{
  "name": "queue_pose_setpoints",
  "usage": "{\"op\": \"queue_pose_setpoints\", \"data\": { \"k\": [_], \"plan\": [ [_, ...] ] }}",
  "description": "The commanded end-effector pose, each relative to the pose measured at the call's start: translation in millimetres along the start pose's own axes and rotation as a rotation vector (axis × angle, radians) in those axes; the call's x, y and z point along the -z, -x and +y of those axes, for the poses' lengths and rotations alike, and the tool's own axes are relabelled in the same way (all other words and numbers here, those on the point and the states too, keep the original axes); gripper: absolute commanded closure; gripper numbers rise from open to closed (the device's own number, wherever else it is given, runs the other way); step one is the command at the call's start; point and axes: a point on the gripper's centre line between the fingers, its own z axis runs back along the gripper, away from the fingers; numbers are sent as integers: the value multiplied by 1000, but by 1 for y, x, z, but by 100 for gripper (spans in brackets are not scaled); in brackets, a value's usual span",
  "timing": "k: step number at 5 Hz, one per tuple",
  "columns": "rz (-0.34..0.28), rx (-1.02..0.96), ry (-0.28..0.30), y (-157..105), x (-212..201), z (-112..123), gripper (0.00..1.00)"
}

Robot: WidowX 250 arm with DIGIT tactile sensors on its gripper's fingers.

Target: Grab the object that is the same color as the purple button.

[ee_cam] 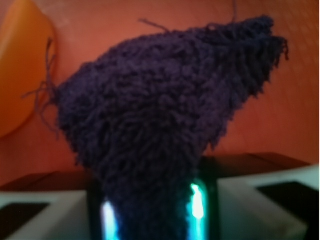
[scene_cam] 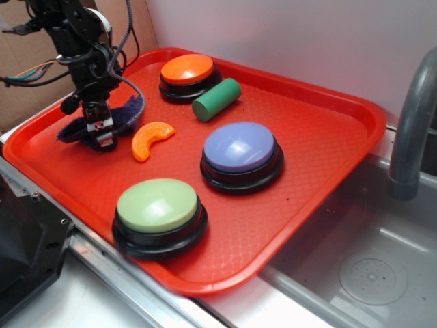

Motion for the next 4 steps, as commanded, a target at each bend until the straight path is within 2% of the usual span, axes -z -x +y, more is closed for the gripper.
{"op": "queue_pose_setpoints", "data": {
  "k": [1,2,3,4],
  "plan": [
    [68,-287,-45,41,-44,5,100],
    [49,-399,-42,60,-90,-17,100],
    [29,-549,43,64,-132,-29,100],
    [-5,-578,56,56,-156,-37,100]
  ]
}}
